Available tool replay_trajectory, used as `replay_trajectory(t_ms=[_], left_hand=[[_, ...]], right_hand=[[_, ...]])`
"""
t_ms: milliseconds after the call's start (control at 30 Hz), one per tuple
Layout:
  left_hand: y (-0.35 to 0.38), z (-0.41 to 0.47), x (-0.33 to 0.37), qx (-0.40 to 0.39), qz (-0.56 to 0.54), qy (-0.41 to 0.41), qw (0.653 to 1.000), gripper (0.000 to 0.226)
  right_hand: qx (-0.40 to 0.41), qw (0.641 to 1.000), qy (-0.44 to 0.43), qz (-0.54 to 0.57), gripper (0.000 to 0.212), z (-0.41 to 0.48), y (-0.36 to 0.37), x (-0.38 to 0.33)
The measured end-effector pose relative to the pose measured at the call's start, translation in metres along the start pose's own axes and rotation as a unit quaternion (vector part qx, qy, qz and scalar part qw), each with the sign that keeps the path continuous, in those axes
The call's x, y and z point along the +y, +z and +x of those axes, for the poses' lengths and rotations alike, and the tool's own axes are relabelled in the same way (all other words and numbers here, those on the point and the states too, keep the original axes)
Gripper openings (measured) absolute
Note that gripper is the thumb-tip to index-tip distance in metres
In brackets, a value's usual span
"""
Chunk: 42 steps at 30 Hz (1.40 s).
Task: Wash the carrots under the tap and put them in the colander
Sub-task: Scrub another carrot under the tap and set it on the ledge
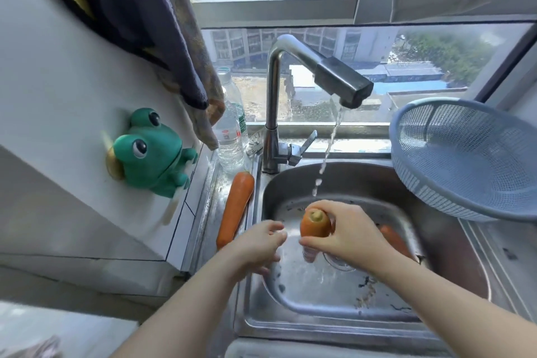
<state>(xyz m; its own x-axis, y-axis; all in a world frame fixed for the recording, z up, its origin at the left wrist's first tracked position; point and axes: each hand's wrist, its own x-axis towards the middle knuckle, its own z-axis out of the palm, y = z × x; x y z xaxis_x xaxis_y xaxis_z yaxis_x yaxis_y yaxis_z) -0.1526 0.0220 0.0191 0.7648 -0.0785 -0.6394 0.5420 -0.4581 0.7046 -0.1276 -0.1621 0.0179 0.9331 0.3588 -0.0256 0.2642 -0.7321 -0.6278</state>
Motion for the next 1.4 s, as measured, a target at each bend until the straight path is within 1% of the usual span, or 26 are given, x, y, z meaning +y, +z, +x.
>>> replay_trajectory(t_ms=[100,200,267,333,367,433,467,533,600,700,767,833,900,967,1000,1033,1067,1100,1133,1167,1233,1267,1333,1367,1400], left_hand=[[-0.025,-0.017,-0.002,0.034,-0.150,0.002,0.988,0.027],[-0.044,-0.024,-0.006,0.079,-0.299,0.030,0.951,0.025],[-0.053,-0.023,-0.008,0.098,-0.332,0.042,0.937,0.028],[-0.057,-0.016,-0.012,0.126,-0.338,0.047,0.931,0.026],[-0.058,-0.010,-0.016,0.145,-0.336,0.050,0.930,0.029],[-0.059,0.003,-0.023,0.186,-0.287,0.053,0.938,0.034],[-0.059,0.009,-0.027,0.202,-0.233,0.050,0.950,0.036],[-0.059,0.019,-0.036,0.227,-0.091,0.043,0.969,0.037],[-0.058,0.026,-0.043,0.256,0.021,0.058,0.965,0.037],[-0.052,0.033,-0.050,0.286,0.126,0.083,0.946,0.039],[-0.048,0.038,-0.054,0.304,0.202,0.078,0.928,0.043],[-0.046,0.040,-0.056,0.323,0.289,0.076,0.898,0.048],[-0.041,0.039,-0.054,0.339,0.359,0.095,0.865,0.049],[-0.032,0.038,-0.046,0.353,0.374,0.141,0.846,0.040],[-0.024,0.037,-0.040,0.355,0.367,0.165,0.844,0.033],[-0.014,0.036,-0.033,0.341,0.363,0.180,0.849,0.026],[-0.003,0.036,-0.027,0.310,0.361,0.178,0.861,0.022],[0.010,0.039,-0.023,0.266,0.363,0.157,0.879,0.021],[0.022,0.044,-0.021,0.209,0.371,0.120,0.897,0.022],[0.034,0.051,-0.020,0.147,0.385,0.084,0.907,0.025],[0.056,0.068,-0.021,0.031,0.411,0.040,0.910,0.028],[0.066,0.074,-0.021,-0.009,0.414,0.032,0.909,0.028],[0.082,0.085,-0.018,-0.047,0.401,0.038,0.914,0.030],[0.088,0.090,-0.015,-0.053,0.390,0.045,0.918,0.032],[0.093,0.094,-0.013,-0.056,0.381,0.049,0.922,0.033]], right_hand=[[0.055,0.991,-0.101,0.076,0.048,0.006,0.012,-0.035],[0.087,0.974,-0.198,0.068,0.056,0.017,0.039,-0.059],[0.059,0.976,-0.205,0.043,0.061,0.027,0.060,-0.065],[-0.003,0.982,-0.182,0.042,0.064,0.035,0.077,-0.065],[-0.040,0.982,-0.174,0.060,0.065,0.038,0.083,-0.064],[-0.093,0.977,-0.155,0.111,0.065,0.044,0.090,-0.063],[-0.111,0.975,-0.136,0.136,0.065,0.047,0.093,-0.062],[-0.147,0.972,-0.087,0.161,0.062,0.049,0.097,-0.059],[-0.172,0.972,-0.062,0.148,0.057,0.051,0.101,-0.054],[-0.196,0.973,-0.054,0.110,0.057,0.051,0.104,-0.045],[-0.216,0.971,-0.045,0.093,0.060,0.050,0.102,-0.041],[-0.229,0.969,-0.034,0.090,0.057,0.049,0.099,-0.034],[-0.239,0.966,-0.013,0.098,0.050,0.045,0.091,-0.023],[-0.247,0.963,0.027,0.105,0.041,0.038,0.081,-0.003],[-0.249,0.962,0.048,0.102,0.037,0.034,0.074,0.010],[-0.251,0.962,0.069,0.084,0.034,0.029,0.067,0.024],[-0.256,0.961,0.091,0.060,0.032,0.023,0.059,0.041],[-0.257,0.958,0.122,0.025,0.030,0.018,0.052,0.060],[-0.256,0.955,0.152,-0.005,0.029,0.013,0.047,0.082],[-0.254,0.949,0.185,-0.029,0.029,0.009,0.041,0.102],[-0.231,0.935,0.253,-0.088,0.032,0.002,0.036,0.146],[-0.218,0.928,0.278,-0.119,0.035,-0.002,0.031,0.160],[-0.163,0.938,0.282,-0.122,0.040,-0.012,0.024,0.184],[-0.148,0.942,0.270,-0.134,0.038,-0.016,0.021,0.193],[-0.146,0.936,0.271,-0.172,0.038,-0.017,0.018,0.199]])
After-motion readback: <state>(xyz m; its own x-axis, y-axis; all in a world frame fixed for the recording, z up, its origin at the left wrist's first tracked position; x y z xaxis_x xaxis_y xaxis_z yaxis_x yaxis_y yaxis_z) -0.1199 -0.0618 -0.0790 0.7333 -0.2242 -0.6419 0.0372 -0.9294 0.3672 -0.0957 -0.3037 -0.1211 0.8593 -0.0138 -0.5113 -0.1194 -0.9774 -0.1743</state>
